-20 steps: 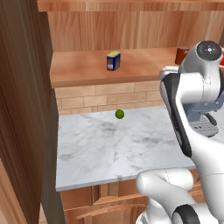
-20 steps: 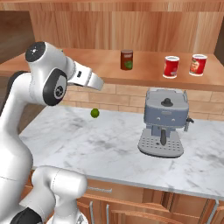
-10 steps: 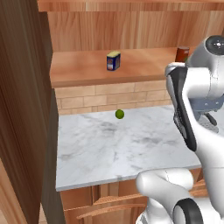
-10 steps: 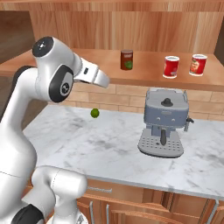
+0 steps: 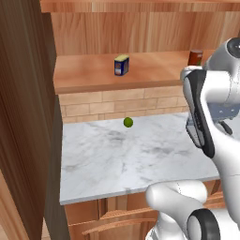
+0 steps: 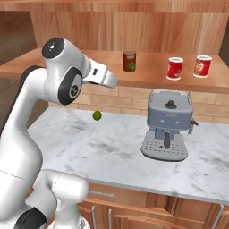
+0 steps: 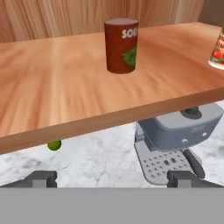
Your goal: Stack two cans on top of the other two cans in the cabinet.
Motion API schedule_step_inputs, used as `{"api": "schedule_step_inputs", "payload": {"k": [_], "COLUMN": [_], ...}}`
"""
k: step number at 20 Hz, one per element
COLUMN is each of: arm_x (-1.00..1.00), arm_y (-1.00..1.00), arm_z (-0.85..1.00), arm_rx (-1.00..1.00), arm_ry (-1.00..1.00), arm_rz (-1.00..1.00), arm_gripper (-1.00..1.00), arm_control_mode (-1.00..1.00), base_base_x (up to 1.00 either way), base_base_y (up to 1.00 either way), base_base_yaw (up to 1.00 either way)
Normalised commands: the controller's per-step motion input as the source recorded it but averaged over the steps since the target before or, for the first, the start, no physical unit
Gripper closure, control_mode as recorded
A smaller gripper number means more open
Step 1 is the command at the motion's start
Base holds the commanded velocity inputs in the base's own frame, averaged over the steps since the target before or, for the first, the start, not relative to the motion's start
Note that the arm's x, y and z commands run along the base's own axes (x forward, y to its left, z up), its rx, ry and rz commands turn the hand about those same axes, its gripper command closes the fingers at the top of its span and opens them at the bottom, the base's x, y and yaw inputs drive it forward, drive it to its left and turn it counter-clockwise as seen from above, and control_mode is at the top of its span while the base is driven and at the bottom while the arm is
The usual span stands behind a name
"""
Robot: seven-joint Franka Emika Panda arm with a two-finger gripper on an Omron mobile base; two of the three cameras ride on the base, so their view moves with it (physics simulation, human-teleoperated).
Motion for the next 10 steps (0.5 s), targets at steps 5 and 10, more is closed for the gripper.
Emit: {"api": "schedule_step_inputs", "payload": {"k": [5,10], "arm_x": [0.28,0.32], "arm_y": [-0.07,-0.06], "arm_z": [0.05,0.06], "arm_rx": [0.00,0.00], "arm_ry": [-0.03,-0.15], "arm_rz": [0.11,0.13], "arm_gripper": [-1.00,-1.00], "arm_control_mode": [-1.00,-1.00], "base_base_x": [0.00,0.00], "base_base_y": [0.00,0.00], "base_base_yaw": [0.00,0.00]}}
